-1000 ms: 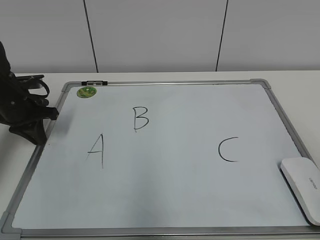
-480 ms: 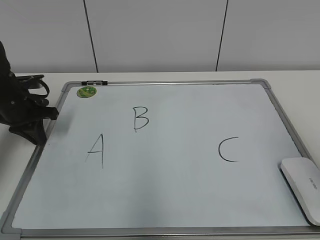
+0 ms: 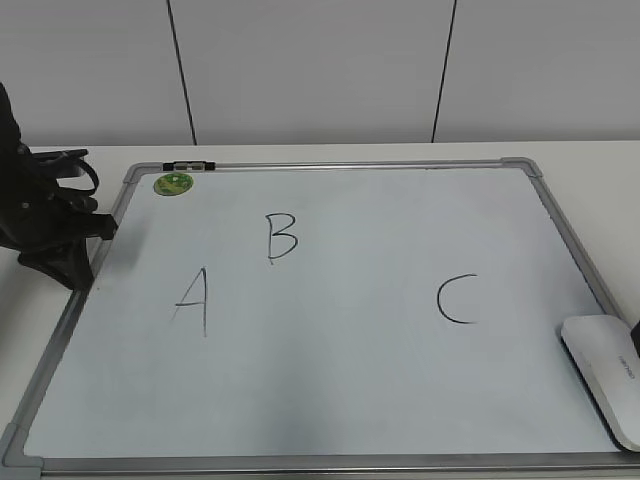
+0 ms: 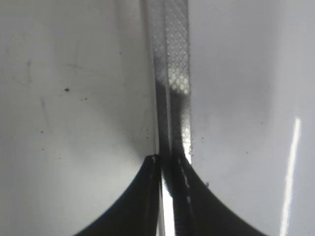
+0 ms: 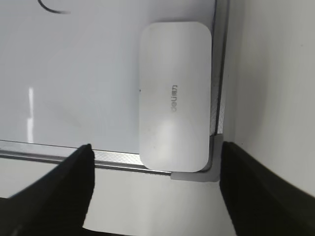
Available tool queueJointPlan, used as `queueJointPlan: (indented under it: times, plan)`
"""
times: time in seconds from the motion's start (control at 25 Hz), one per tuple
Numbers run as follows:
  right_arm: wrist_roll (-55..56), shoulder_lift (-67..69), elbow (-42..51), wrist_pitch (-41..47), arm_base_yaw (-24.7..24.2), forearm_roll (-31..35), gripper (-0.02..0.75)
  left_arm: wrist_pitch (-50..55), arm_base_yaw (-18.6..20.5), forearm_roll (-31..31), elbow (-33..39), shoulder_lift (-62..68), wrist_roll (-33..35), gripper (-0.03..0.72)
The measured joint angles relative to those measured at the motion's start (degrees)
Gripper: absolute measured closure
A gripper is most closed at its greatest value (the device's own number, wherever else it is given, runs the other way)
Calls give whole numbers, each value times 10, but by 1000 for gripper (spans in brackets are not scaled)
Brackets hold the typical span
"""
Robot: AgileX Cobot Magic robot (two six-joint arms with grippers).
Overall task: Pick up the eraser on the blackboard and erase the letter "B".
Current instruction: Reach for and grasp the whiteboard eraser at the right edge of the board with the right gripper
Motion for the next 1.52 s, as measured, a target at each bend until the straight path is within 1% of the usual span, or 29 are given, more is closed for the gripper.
queueJointPlan:
  times: [0.16,0.28,0.72,1.36,1.44,1.48,1.52]
  plan:
    - [-4,46,-6,-11,0,-4,150,0,0,-1,0,0,0,656]
    - [-17,93,-10,-39,0,-7,150,0,0,-1,0,0,0,656]
    - [-33,196,-11,-99,0,-9,149,0,0,-1,0,0,0,656]
    - [-35,262,-11,-135,0,-11,150,0,0,-1,0,0,0,656]
    - [-35,262,-11,-135,0,-11,155,0,0,-1,0,0,0,656]
    - [-35,263,-11,-134,0,-10,186,0,0,-1,0,0,0,656]
    - [-35,263,-11,-134,0,-10,190,0,0,-1,0,0,0,656]
